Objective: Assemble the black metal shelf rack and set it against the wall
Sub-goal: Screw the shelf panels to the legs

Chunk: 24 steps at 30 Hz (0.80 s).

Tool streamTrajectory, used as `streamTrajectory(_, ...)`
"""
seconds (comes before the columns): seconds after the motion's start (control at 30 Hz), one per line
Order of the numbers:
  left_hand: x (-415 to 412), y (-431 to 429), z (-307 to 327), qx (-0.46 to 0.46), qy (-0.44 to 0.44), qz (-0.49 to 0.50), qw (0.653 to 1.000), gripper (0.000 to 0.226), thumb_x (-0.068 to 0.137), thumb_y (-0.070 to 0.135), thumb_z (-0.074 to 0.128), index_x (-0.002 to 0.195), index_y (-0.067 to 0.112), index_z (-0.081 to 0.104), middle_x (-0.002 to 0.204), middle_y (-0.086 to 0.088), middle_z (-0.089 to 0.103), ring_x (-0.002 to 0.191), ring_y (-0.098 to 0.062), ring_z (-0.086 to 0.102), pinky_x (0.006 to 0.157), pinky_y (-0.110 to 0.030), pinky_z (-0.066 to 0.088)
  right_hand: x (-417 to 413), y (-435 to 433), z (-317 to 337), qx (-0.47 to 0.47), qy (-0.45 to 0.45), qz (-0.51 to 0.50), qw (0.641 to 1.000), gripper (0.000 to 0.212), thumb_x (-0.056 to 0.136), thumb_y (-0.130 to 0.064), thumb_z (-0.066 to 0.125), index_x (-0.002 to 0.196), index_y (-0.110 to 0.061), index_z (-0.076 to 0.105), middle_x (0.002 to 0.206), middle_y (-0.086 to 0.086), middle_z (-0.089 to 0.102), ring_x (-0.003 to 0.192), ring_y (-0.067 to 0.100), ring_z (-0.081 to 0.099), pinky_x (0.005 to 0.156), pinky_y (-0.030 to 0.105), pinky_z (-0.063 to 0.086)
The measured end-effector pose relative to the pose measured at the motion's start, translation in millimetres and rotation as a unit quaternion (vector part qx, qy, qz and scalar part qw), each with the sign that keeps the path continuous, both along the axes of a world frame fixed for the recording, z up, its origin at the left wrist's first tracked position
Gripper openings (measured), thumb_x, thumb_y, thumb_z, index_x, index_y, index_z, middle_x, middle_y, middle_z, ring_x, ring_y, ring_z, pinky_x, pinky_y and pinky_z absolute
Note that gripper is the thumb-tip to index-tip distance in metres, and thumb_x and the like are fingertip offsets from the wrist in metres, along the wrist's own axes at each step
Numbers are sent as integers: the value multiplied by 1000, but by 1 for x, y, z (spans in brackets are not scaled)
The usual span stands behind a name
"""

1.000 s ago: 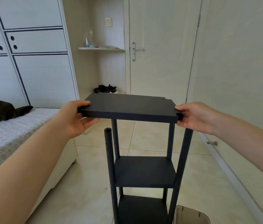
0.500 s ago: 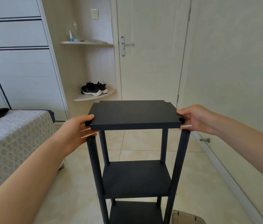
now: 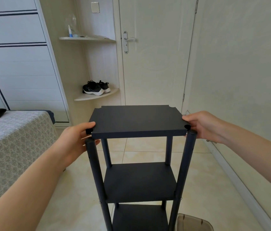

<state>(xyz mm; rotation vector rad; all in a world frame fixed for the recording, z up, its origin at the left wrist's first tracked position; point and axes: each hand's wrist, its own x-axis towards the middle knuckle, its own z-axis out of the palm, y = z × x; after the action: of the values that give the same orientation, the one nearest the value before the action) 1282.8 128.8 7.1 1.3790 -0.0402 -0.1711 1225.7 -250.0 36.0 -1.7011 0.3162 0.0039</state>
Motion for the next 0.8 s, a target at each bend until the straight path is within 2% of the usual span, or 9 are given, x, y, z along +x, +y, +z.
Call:
streamTrajectory(0.2, -4, 1, -6, -9, -7, 2, 1000, 29, 88, 29, 71, 113, 15, 66, 97, -6, 78, 82, -22, 76, 62, -30, 61, -3, 2, -5, -4, 16, 6, 1000, 32, 97, -21, 54, 118, 0, 65, 100, 15, 71, 81, 27, 63, 83, 39, 49)
streamTrajectory(0.37, -7, -3, -10, -3, -11, -18, 1000, 42, 79, 37, 75, 112, 12, 68, 101, -9, 78, 79, -20, 75, 69, -31, 61, -4, -1, -8, 9, 27, -10, 1000, 37, 97, -20, 54, 126, 3, 60, 115, 20, 67, 95, 28, 54, 87, 40, 46)
streamTrajectory(0.5, -7, -6, -12, -9, -18, -33, 999, 56, 73, 42, 78, 115, 6, 69, 88, -10, 72, 64, -18, 64, 71, -32, 60, -2, -6, -11, 21, 25, -13, 999, 37, 97, -20, 55, 126, 2, 59, 114, 20, 67, 95, 28, 58, 84, 41, 48)
streamTrajectory(0.63, -4, -6, -10, -12, -15, -27, 999, 54, 72, 41, 79, 113, 7, 68, 86, -10, 73, 62, -17, 64, 63, -28, 58, 3, -8, -10, 17, 21, -15, 1000, 33, 97, -20, 56, 124, -1, 60, 122, 21, 66, 96, 28, 60, 81, 40, 49)
streamTrajectory(0.8, -3, -6, -9, 0, -6, -16, 1000, 38, 85, 32, 74, 111, 5, 69, 82, -10, 72, 62, -17, 66, 60, -26, 57, 6, -4, -11, 33, 20, -22, 999, 22, 97, -21, 54, 112, -8, 61, 107, 14, 67, 90, 27, 60, 78, 40, 48)
